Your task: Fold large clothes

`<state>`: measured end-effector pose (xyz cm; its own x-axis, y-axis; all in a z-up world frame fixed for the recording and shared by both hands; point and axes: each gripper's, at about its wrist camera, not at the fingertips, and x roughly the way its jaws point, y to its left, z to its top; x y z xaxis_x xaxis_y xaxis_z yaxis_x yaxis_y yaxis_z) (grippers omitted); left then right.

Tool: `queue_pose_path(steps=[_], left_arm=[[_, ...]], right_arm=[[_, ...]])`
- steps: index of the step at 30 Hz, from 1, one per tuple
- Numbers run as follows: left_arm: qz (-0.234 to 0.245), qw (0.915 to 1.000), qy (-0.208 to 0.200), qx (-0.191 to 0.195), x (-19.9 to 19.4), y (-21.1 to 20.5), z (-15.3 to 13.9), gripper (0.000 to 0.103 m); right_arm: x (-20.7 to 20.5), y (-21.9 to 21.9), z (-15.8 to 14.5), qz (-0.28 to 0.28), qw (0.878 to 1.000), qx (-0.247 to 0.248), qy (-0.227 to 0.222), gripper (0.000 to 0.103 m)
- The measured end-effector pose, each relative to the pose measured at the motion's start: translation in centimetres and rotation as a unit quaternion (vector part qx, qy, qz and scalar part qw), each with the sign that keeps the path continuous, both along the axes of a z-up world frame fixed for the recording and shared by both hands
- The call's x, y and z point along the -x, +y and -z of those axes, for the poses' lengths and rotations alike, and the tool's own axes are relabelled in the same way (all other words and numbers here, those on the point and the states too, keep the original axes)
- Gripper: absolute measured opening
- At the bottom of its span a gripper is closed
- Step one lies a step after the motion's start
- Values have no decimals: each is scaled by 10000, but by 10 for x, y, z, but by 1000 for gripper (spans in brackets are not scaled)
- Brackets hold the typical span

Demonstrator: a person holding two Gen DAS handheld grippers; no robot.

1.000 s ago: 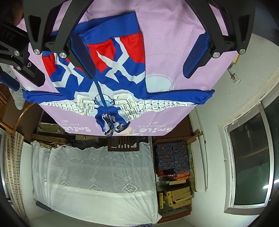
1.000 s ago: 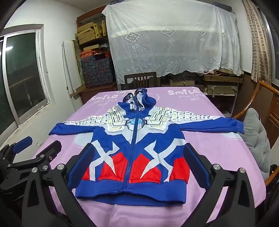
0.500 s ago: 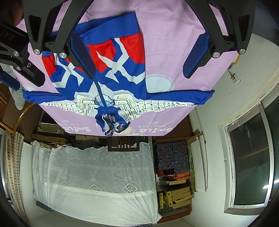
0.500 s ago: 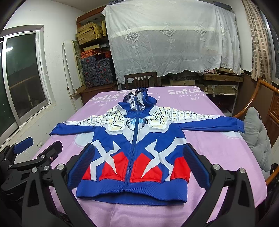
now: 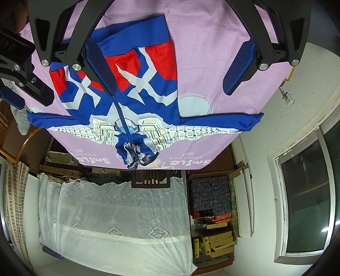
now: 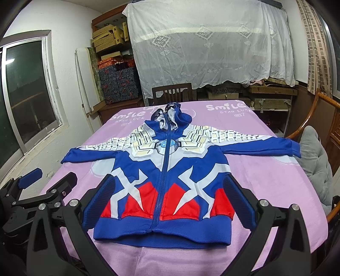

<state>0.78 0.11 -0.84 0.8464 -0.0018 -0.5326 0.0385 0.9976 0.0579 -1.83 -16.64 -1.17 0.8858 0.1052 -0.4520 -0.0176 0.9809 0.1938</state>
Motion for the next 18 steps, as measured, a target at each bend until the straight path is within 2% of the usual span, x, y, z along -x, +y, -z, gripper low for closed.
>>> queue_pose_path(steps=[18], left_arm=[[6,9997,-244,-37,0,0,2,100]], right_arm=[[-3,0,1,-21,10000,27,15,99]])
